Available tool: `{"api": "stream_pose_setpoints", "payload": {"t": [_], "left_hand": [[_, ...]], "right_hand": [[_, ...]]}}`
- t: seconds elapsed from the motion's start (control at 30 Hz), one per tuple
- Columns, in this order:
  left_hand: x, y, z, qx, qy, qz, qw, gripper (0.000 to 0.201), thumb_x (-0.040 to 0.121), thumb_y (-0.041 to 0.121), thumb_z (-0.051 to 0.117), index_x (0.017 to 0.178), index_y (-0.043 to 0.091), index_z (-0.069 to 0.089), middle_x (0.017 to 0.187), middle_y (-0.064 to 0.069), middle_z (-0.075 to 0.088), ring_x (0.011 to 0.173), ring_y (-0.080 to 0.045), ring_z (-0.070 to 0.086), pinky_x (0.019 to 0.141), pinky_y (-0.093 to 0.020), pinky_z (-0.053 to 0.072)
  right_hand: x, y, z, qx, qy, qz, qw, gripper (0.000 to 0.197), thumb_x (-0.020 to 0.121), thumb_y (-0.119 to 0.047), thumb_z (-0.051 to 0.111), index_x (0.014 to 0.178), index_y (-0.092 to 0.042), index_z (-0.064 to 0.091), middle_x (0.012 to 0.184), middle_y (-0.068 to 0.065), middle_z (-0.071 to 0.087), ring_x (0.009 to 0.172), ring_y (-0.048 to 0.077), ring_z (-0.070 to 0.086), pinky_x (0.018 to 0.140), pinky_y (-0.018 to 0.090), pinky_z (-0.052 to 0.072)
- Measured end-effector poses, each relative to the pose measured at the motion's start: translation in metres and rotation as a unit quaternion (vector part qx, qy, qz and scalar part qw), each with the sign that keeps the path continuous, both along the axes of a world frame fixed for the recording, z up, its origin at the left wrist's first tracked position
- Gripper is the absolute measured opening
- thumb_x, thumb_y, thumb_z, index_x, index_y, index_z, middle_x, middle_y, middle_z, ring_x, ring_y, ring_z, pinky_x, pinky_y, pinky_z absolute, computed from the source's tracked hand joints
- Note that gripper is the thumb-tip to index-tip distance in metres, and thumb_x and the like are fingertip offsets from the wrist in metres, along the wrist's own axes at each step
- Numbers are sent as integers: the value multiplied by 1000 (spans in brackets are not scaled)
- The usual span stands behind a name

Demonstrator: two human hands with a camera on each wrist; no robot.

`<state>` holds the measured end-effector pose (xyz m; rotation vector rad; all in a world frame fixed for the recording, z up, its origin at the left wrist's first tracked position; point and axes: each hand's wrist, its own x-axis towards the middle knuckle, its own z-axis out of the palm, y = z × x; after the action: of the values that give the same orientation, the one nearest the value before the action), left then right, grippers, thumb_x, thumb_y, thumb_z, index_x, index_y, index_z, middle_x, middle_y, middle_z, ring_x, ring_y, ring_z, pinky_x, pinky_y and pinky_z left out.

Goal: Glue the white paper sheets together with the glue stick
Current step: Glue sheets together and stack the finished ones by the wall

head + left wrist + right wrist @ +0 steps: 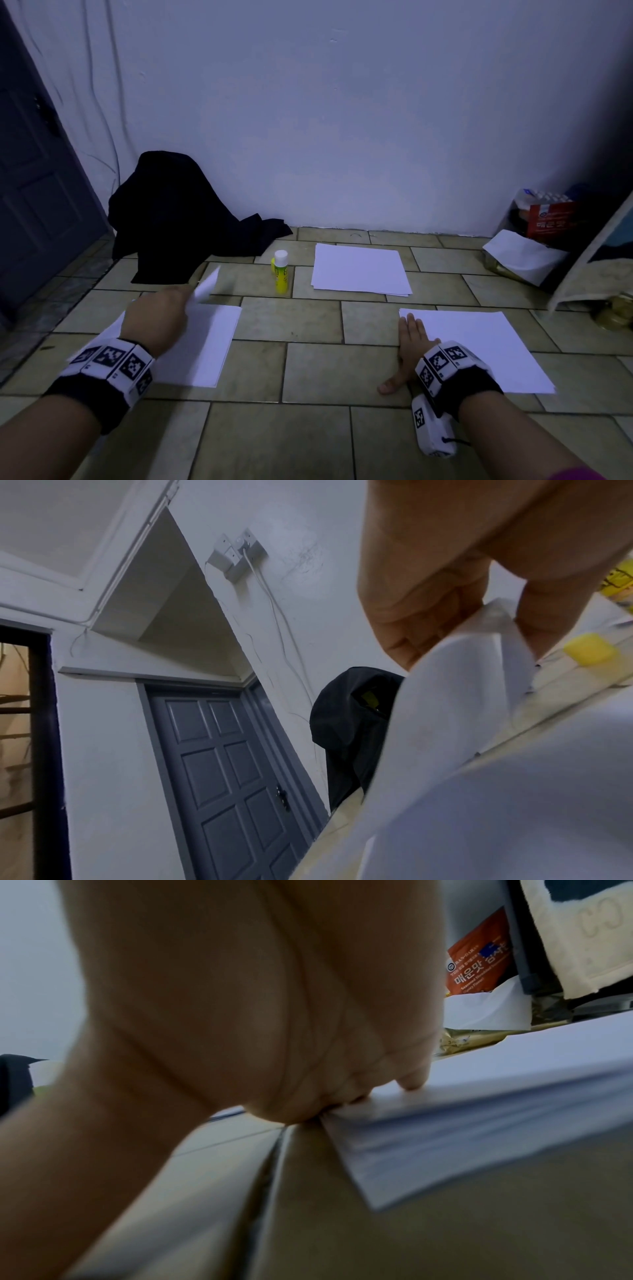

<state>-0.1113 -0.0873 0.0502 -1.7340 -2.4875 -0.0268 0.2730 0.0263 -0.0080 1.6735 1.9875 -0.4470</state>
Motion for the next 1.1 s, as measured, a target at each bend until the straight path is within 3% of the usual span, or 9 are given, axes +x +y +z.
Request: {"api": "stream_pose_setpoints", "payload": {"t": [0.13, 0.33, 0.4, 0.47, 0.6, 0.73, 0.87, 0.97, 1.1], "left_hand": [[3, 3, 11, 77, 11, -33, 996, 25, 67, 4, 75, 91, 2, 68, 77, -17, 61, 62, -36, 61, 57, -34, 34], [62, 8, 21, 119, 45, -131, 983, 34, 48, 15, 87, 73, 7, 66, 64, -12, 59, 58, -29, 55, 58, -34, 42], [96, 11, 19, 60, 47, -163, 984, 36, 65, 32, 81, 91, 11, 68, 84, -9, 65, 77, -28, 59, 70, -37, 47], [129, 16, 7, -19, 32, -181, 983, 40, 88, 43, 56, 119, 17, 57, 117, -5, 59, 107, -25, 52, 93, -37, 42], [176, 18, -25, -156, -37, -200, 967, 63, 93, 55, 44, 138, 12, 39, 144, -9, 41, 137, -31, 28, 116, -47, 18], [188, 24, -38, -215, -107, -191, 952, 82, 86, 75, 31, 139, 13, 39, 149, -8, 35, 141, -36, 22, 114, -60, 11], [182, 28, -33, -248, -150, -228, 929, 68, 97, 58, 34, 149, 15, 26, 159, -5, 16, 145, -32, 14, 116, -48, 22], [175, 31, -31, -291, -137, -258, 911, 79, 96, 49, 47, 155, 17, 6, 162, 0, -6, 148, -30, -6, 119, -47, 15], [166, 36, -34, -295, -95, -295, 904, 86, 94, 45, 54, 155, 19, -1, 161, -3, -16, 147, -28, -15, 119, -47, 5]], "right_hand": [[1, 0, 0, 4, 6, 0, 1000, 151, 54, -72, 74, 144, -4, -27, 154, 11, -29, 145, 28, -20, 116, 53, 6], [0, -1, 0, 9, 10, 0, 1000, 152, 53, -73, 73, 144, -4, -28, 154, 11, -29, 145, 28, -19, 116, 53, 7], [0, -1, -1, 13, 12, 1, 1000, 152, 53, -73, 73, 144, -4, -28, 154, 11, -29, 145, 28, -19, 116, 53, 7], [1, -1, -1, 15, 17, -1, 1000, 153, 52, -73, 74, 144, -5, -27, 155, 10, -29, 145, 27, -19, 116, 53, 6], [2, -2, 0, 22, 31, -7, 999, 152, 52, -71, 76, 145, -7, -26, 155, 8, -28, 145, 25, -18, 116, 54, 6], [2, -6, 5, 39, 43, -5, 998, 146, 57, -67, 76, 148, -6, -21, 157, 9, -22, 147, 25, -13, 117, 49, 7], [4, 4, 21, 44, 78, -6, 996, 125, 67, -66, 70, 151, -6, 0, 159, 10, -1, 147, 25, 8, 116, 40, 19], [5, 19, 32, 49, 108, -24, 993, 95, 72, -63, 69, 139, -8, 33, 146, 11, 33, 132, 25, 36, 105, 37, 36], [10, 31, 46, 61, 167, -57, 982, 71, 82, -58, 62, 130, -7, 53, 137, 9, 51, 125, 22, 47, 101, 29, 36]]}}
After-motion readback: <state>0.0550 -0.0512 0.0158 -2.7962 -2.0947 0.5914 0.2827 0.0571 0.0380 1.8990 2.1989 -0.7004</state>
